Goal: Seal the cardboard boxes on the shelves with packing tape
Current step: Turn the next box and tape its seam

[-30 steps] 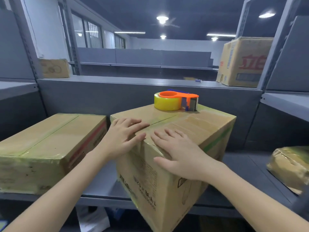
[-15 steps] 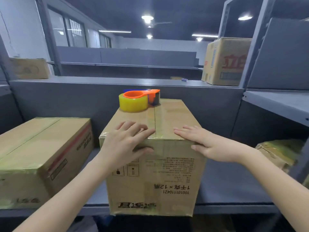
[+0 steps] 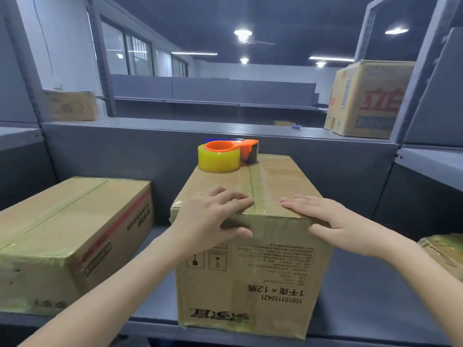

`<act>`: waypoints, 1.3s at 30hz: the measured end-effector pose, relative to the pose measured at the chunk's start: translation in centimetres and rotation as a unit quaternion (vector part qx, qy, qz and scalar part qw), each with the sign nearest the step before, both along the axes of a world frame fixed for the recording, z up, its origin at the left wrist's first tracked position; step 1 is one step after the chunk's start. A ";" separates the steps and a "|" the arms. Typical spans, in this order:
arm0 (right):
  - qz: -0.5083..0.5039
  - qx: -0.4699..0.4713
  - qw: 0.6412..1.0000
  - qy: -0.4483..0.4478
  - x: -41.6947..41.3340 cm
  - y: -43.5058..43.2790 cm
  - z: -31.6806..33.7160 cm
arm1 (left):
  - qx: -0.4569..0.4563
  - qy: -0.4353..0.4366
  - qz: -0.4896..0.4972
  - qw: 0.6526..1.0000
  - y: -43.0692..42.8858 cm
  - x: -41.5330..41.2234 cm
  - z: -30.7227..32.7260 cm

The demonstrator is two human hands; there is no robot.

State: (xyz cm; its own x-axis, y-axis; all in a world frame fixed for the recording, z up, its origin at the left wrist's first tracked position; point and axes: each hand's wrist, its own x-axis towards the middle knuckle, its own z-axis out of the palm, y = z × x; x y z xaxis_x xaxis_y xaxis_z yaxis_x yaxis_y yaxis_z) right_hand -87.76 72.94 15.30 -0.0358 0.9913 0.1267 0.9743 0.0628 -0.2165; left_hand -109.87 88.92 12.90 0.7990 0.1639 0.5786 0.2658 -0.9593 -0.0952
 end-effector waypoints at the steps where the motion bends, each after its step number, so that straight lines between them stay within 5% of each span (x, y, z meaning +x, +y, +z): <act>1: -0.005 0.008 1.000 0.007 0.0 0.2 0.2 | -0.057 0.017 -0.011 0.998 0.2 0.0 0.5; 4: -0.034 0.048 0.997 0.052 -0.6 1.3 1.2 | -0.244 0.019 -0.034 0.969 2.0 0.7 2.8; 8: -0.067 0.089 0.991 0.077 -1.8 3.2 2.1 | -0.142 0.017 0.130 0.981 6.5 4.6 6.0; 11: -0.093 0.133 0.987 0.008 -2.5 4.3 2.1 | -0.057 0.084 0.244 0.964 9.2 8.3 6.9; 15: -0.097 0.202 0.970 -0.093 -3.4 4.9 1.4 | -0.137 0.140 0.296 0.935 10.4 11.2 6.2; 24: -0.100 0.196 0.973 -0.075 -2.4 5.0 1.1 | -0.164 0.034 0.261 0.951 10.1 11.0 5.8; 29: -0.116 0.128 0.984 0.049 -0.3 5.7 1.7 | -0.286 -0.061 0.149 0.945 8.2 9.6 7.5; 31: -0.136 0.135 0.975 0.111 0.8 6.3 1.9 | -0.418 -0.127 0.023 0.899 6.9 8.3 8.1; 34: -0.156 0.173 0.954 0.186 2.0 7.3 2.9 | -0.575 -0.161 -0.194 0.778 5.0 6.8 7.8; 36: -0.079 0.203 0.943 0.252 1.7 7.7 4.1 | -0.633 -0.166 -0.283 0.701 4.2 6.5 7.2; 39: 0.002 0.281 0.912 0.298 0.8 7.7 5.5 | -0.663 -0.154 -0.360 0.638 3.0 6.5 6.2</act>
State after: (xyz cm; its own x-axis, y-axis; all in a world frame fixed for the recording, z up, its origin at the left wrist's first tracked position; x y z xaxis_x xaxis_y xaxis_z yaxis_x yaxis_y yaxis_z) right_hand -86.91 80.67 20.75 0.2017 0.7645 0.6123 0.6937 0.3298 -0.6403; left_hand -103.32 91.96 19.14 0.8250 0.3276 0.4605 -0.4789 -0.0274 0.8774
